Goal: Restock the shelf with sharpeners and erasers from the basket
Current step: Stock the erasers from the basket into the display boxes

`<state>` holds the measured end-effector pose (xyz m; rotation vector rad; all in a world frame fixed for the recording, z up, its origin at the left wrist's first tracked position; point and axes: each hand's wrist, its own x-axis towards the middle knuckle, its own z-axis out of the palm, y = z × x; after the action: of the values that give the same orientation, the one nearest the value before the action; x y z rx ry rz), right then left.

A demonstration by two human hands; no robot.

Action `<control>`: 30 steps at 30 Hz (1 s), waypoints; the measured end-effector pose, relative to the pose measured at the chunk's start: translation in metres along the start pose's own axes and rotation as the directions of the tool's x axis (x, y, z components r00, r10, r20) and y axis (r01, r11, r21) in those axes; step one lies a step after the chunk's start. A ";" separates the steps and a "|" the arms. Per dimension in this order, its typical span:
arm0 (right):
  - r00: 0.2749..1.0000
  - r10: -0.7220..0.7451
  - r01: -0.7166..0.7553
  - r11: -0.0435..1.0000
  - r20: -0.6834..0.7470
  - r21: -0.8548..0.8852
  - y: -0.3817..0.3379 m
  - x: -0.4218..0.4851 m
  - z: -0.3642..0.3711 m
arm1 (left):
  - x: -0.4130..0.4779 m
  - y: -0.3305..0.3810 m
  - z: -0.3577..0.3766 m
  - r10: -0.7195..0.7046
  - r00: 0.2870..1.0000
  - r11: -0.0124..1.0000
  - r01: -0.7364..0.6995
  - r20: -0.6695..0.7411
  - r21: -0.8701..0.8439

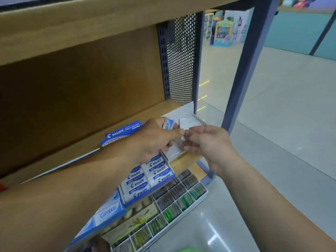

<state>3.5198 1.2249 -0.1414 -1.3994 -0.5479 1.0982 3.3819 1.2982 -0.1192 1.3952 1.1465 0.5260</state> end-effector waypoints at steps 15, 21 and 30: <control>0.924 -0.359 0.283 0.420 0.128 -0.862 0.023 0.019 -0.036 | 0.059 0.004 0.010 0.180 0.980 0.744 -0.189 0.080 0.641; 0.941 -0.291 0.262 0.297 0.174 -0.918 0.024 0.020 -0.029 | 0.044 0.009 0.005 0.171 0.978 0.689 -0.205 0.119 0.696; 0.843 -0.474 0.403 0.239 0.256 -0.884 0.012 -0.012 -0.004 | -0.045 0.004 -0.046 0.036 0.991 0.967 -0.067 0.127 0.247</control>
<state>3.5145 1.2113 -0.1495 -2.0200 -1.5973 0.1513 3.3253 1.2829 -0.0918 1.6563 1.1084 0.3348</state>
